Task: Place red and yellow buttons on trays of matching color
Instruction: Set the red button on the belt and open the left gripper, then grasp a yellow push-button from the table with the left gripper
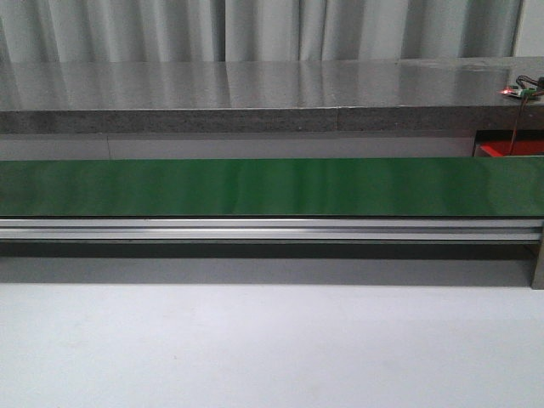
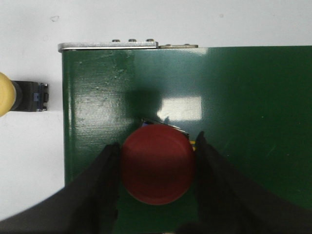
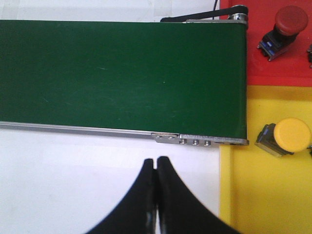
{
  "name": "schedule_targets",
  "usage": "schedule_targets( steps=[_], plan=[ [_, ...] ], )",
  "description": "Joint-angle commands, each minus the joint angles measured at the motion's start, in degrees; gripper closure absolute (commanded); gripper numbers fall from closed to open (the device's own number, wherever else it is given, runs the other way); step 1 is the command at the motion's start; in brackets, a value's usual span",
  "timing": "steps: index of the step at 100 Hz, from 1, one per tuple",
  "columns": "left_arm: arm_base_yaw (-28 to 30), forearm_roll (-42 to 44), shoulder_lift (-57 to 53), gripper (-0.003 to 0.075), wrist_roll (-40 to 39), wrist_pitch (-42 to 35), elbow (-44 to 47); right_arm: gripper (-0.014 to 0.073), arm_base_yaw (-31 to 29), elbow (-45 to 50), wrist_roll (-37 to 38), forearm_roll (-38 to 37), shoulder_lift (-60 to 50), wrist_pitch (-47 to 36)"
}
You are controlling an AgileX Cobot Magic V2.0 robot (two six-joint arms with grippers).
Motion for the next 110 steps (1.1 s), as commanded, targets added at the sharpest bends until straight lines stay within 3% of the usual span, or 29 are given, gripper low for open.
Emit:
schedule_targets(
  steps=[1, 14, 24, 63, 82, 110],
  plan=[
    [-0.6, -1.5, -2.8, 0.0490, -0.1, -1.0, -1.7, 0.0667, 0.1, -1.4, -0.4, 0.6, -1.1, -2.4],
    [-0.7, -3.4, -2.8, 0.0253, -0.1, -0.3, -1.8, 0.0667, 0.1, -1.4, -0.4, 0.6, -1.1, -2.4],
    [-0.7, -3.8, -3.5, 0.0162, -0.1, -1.0, -1.8, 0.0667, 0.1, -1.4, -0.4, 0.6, -1.1, -2.4],
    [0.5, -4.8, -10.1, 0.0164, -1.4, -8.7, -1.8, 0.0667, 0.1, -1.4, -0.4, 0.6, -1.1, -2.4],
    [4.8, -4.1, -9.4, 0.0164, -12.4, -11.1, -1.8, 0.0667, 0.1, -1.4, -0.4, 0.6, -1.1, -2.4],
    [8.3, 5.0, -4.9, 0.0165, -26.3, -12.9, -1.8, 0.0667, 0.1, -1.4, -0.4, 0.6, -1.1, -2.4]
  ],
)
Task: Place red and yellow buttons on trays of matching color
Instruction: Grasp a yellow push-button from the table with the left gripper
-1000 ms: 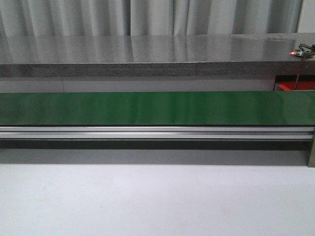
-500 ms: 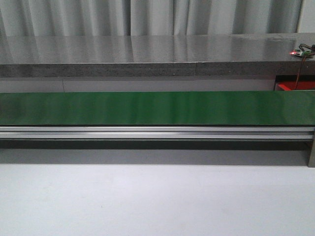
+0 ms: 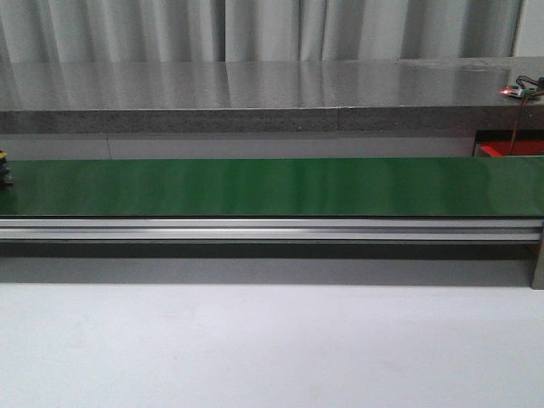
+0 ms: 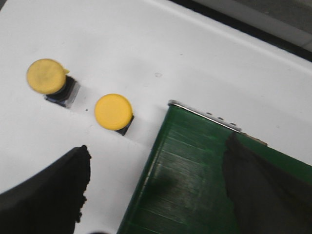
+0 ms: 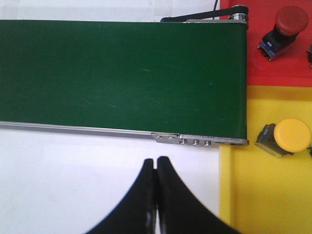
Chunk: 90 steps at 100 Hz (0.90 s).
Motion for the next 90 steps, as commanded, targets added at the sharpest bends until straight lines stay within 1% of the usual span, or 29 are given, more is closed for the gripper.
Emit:
schedule_targets(
  steps=[1, 17, 32, 48, 69, 90],
  plan=[
    [0.8, 0.8, -0.9, 0.0165, -4.5, -3.7, -1.8, 0.0667, 0.1, -1.4, -0.3, 0.6, -1.1, -2.4],
    [1.0, 1.0, 3.5, 0.0165, -8.8, -4.8, -2.1, 0.0667, 0.1, -1.4, -0.3, 0.6, -1.1, -2.4],
    [1.0, 1.1, 7.5, 0.0165, -10.4, -4.7, -3.3, 0.0667, 0.1, -1.4, -0.3, 0.6, -1.1, -2.4],
    [1.0, 1.6, 10.1, 0.0165, -13.4, -7.1, -3.4, 0.0667, 0.1, -1.4, -0.3, 0.6, -1.1, -2.4],
    [1.8, 1.7, 13.1, 0.0165, -14.6, -9.0, -3.4, 0.0667, 0.1, -1.4, -0.3, 0.6, -1.1, -2.4],
    [2.5, 2.0, 13.2, 0.0166, -14.6, -12.2, -3.4, 0.0667, 0.1, -1.4, -0.3, 0.6, -1.1, -2.4]
  ],
)
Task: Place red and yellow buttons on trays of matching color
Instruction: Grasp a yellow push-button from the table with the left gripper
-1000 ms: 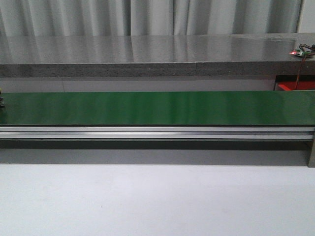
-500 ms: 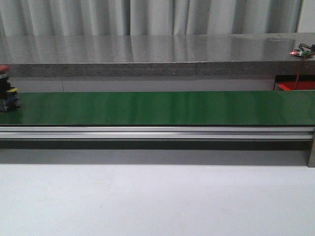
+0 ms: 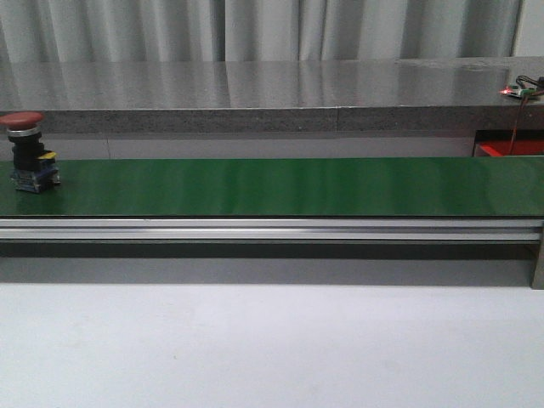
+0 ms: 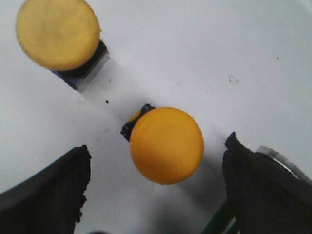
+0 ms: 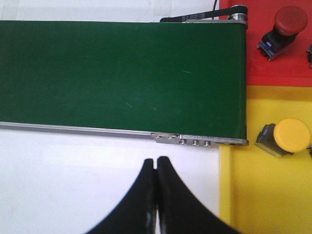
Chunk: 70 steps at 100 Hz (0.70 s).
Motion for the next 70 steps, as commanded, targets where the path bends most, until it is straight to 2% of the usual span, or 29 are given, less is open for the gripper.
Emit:
schedule_targets(
  steps=[1, 28, 42, 54, 70],
  plan=[
    [0.2, 0.1, -3.1, 0.0166, -0.7, -3.5, -1.9, 0.0667, 0.1, -1.4, -0.4, 0.6, -1.1, -2.4],
    [0.3, 0.0, -1.0, 0.0179, -0.7, -3.4, -1.9, 0.0667, 0.1, -1.4, -0.4, 0.6, -1.1, -2.4],
    [0.3, 0.0, -0.5, 0.0213, -0.5, -3.8, -1.9, 0.0667, 0.1, -1.4, -0.4, 0.6, -1.1, -2.4],
    [0.3, 0.0, -0.4, 0.0303, -0.5, -4.2, -1.9, 0.0667, 0.1, -1.4, -0.4, 0.6, -1.1, -2.4],
    [0.3, 0.0, -0.4, 0.0484, -0.5, -4.3, -1.9, 0.0667, 0.1, -1.4, -0.4, 0.6, -1.1, -2.4]
  ],
)
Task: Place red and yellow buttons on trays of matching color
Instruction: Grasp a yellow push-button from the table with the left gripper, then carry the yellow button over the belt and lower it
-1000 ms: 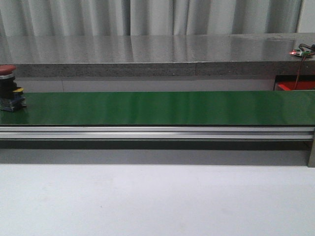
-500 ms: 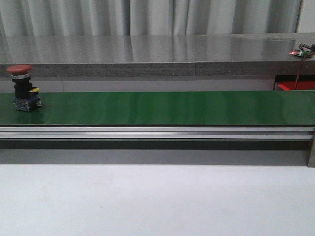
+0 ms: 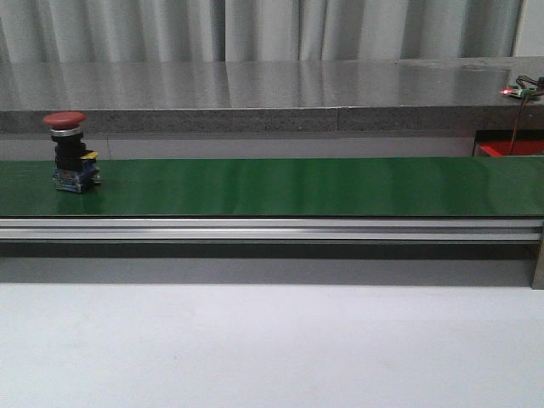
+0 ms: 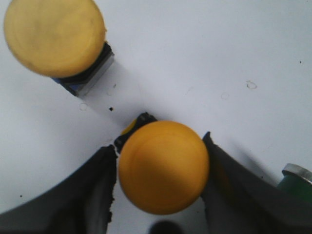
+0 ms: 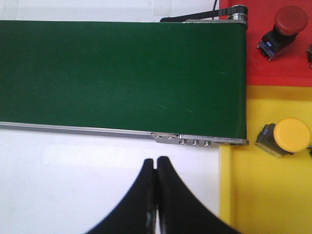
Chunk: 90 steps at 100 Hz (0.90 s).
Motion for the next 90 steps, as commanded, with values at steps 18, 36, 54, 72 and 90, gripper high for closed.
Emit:
schedule_targets(
  steps=[18, 36, 54, 72, 90],
  plan=[
    [0.3, -0.2, -3.6, 0.0584, -0.3, -2.4, -1.9, 0.0667, 0.1, -1.4, -0.3, 0.6, -1.1, -2.4],
    [-0.1, 0.1, -6.9, 0.0584, 1.2, -1.2, -1.9, 0.0667, 0.1, -1.4, -0.3, 0.6, -1.1, -2.4],
    [-0.4, 0.5, -12.2, 0.0584, 4.1, 2.1, -1.9, 0.0667, 0.1, -1.4, -0.3, 0.6, -1.1, -2.4],
    [-1.7, 0.9, -17.2, 0.0584, 8.8, 9.3, -1.9, 0.0667, 0.1, -1.4, -0.3, 0.6, -1.1, -2.4],
    [-4.1, 0.6, -20.0, 0.0582, 12.1, 15.5, -1.9, 0.0667, 0.1, -1.4, -0.3, 0.6, -1.1, -2.4]
  ],
)
